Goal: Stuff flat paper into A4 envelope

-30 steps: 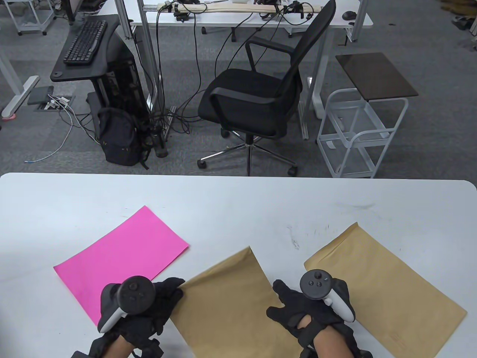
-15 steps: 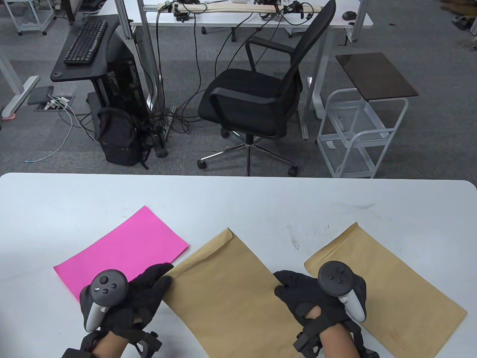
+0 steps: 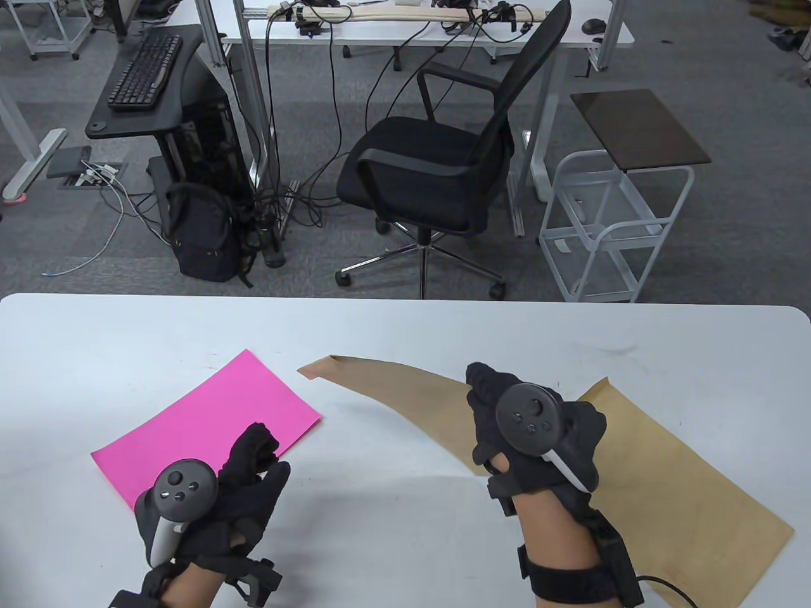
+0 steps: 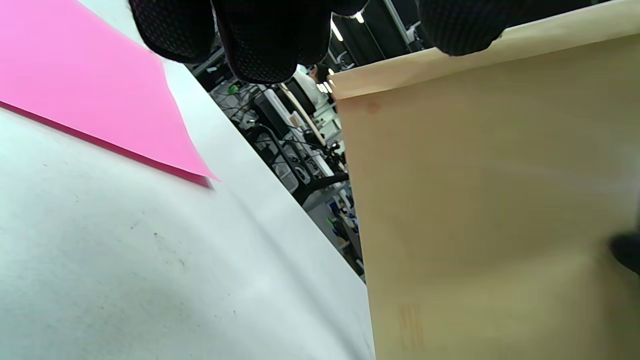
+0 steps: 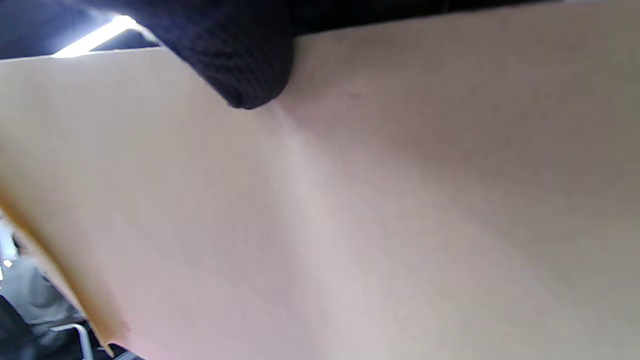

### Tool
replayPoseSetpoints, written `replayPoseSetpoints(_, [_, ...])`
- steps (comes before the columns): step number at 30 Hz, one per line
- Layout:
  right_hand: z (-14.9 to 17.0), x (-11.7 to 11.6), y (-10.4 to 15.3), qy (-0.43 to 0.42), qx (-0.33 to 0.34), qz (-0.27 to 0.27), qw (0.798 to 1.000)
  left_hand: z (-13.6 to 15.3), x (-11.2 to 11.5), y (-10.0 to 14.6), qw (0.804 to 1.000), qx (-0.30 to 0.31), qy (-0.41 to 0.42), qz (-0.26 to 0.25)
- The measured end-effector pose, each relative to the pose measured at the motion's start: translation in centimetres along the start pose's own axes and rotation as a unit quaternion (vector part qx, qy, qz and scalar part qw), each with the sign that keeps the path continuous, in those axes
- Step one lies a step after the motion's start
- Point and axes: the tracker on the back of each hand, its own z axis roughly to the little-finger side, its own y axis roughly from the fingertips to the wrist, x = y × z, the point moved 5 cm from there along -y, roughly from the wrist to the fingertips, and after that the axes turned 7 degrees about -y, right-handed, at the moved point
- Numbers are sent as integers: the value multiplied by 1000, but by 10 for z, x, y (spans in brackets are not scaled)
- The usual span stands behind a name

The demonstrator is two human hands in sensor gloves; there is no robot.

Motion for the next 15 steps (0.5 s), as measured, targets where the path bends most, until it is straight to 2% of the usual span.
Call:
replayPoseSetpoints(6, [-17, -31, -42, 96, 26, 42, 994, -9, 2, 3, 1000, 21, 4, 5])
replayPoseSetpoints(10, [-3, -74, -64, 81, 9, 37, 996, -10, 1, 3, 1000, 24, 7, 4])
replayPoseSetpoints(12, [3, -99, -70, 104, 11, 30, 994, -10, 1, 3, 1000, 24, 9, 5])
replayPoseSetpoints(15, [10, -139, -71, 126, 15, -7, 992, -10, 1, 3, 1000, 25, 13, 5])
